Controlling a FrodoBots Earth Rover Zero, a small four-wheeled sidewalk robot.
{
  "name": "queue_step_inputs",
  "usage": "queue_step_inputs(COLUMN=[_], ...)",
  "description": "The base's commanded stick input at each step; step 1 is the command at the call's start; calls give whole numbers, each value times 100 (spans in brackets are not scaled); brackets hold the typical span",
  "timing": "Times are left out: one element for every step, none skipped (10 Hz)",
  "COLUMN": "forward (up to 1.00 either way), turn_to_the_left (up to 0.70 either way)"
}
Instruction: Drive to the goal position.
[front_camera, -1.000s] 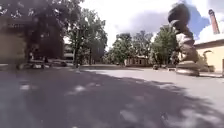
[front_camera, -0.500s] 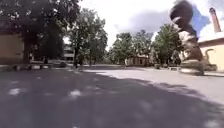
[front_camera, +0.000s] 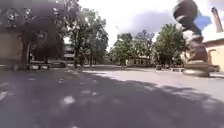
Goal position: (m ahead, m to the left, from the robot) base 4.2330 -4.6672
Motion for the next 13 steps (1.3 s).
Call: queue_step_inputs(forward=[85,85,85,85,85,85,85,85,85,85,85,85,85], turn_to_the_left=[1,1,1,1,1,1,1,1,1,1,1,1,1])
